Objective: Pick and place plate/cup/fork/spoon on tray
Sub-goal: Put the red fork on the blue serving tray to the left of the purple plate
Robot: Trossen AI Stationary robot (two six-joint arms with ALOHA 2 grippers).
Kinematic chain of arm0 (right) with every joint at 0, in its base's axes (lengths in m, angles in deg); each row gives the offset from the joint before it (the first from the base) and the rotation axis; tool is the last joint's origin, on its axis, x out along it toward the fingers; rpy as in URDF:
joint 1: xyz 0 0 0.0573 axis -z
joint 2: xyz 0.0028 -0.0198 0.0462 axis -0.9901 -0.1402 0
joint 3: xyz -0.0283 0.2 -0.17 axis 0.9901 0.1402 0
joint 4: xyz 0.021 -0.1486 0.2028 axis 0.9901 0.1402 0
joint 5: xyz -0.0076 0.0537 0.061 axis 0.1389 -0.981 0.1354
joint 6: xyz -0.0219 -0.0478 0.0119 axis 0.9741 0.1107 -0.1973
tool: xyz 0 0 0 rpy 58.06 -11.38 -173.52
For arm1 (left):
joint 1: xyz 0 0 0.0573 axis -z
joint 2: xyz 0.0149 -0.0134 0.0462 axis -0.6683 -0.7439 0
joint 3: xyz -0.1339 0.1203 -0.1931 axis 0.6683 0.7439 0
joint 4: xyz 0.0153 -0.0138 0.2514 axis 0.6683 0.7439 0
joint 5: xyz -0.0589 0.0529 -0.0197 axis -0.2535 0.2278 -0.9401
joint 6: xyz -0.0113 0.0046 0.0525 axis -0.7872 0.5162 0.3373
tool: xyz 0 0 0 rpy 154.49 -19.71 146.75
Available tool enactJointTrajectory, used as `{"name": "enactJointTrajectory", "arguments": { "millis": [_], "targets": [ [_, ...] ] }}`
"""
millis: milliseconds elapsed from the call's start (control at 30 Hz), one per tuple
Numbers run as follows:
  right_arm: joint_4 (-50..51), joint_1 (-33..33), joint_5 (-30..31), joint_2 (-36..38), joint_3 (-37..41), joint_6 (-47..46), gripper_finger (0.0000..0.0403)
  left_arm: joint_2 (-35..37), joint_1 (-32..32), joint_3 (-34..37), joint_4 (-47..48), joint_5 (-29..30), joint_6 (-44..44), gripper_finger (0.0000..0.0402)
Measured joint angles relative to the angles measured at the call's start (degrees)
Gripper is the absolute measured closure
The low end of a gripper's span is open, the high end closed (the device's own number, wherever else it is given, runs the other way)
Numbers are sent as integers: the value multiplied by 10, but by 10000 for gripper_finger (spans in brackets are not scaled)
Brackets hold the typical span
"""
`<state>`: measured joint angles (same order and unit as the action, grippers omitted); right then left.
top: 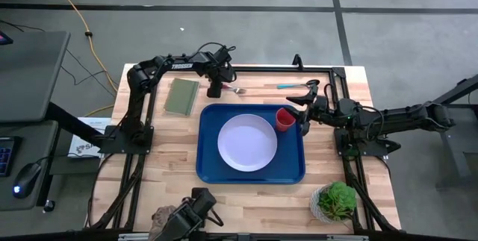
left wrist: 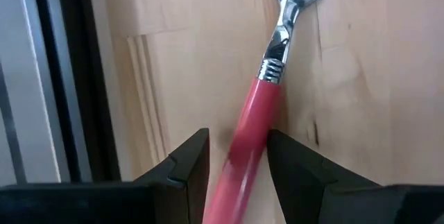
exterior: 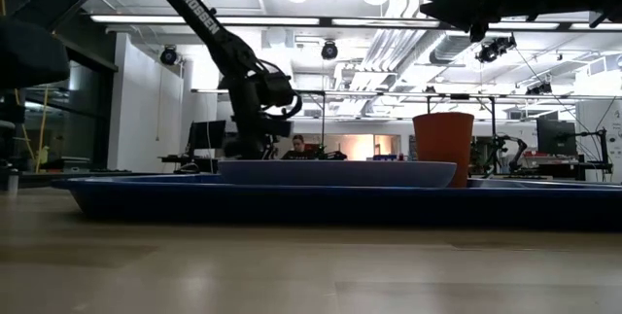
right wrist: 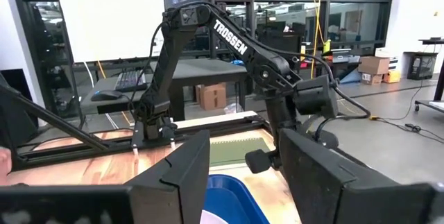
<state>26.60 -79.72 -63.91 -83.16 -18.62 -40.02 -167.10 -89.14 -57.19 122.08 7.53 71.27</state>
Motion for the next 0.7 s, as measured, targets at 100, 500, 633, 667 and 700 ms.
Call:
{"name": "enactJointTrajectory", "arguments": {
  "millis": [100, 500, 633, 667, 700],
  "targets": [
    [0, 0, 0, 0, 0, 0, 236, 0, 0, 0, 3, -2, 0, 277],
    [0, 0, 0, 0, 0, -14, 236, 7, 1, 0, 74, 3, -55, 388],
    [0, 0, -1, 0, 0, -14, 236, 26, 3, 3, 82, 18, -73, 384],
    [0, 0, -1, 0, 0, -14, 236, 36, 3, 3, 82, 26, -75, 385],
    [0, 0, -1, 0, 0, -14, 236, 47, 4, -1, 84, 33, -76, 388]
  ]
}}
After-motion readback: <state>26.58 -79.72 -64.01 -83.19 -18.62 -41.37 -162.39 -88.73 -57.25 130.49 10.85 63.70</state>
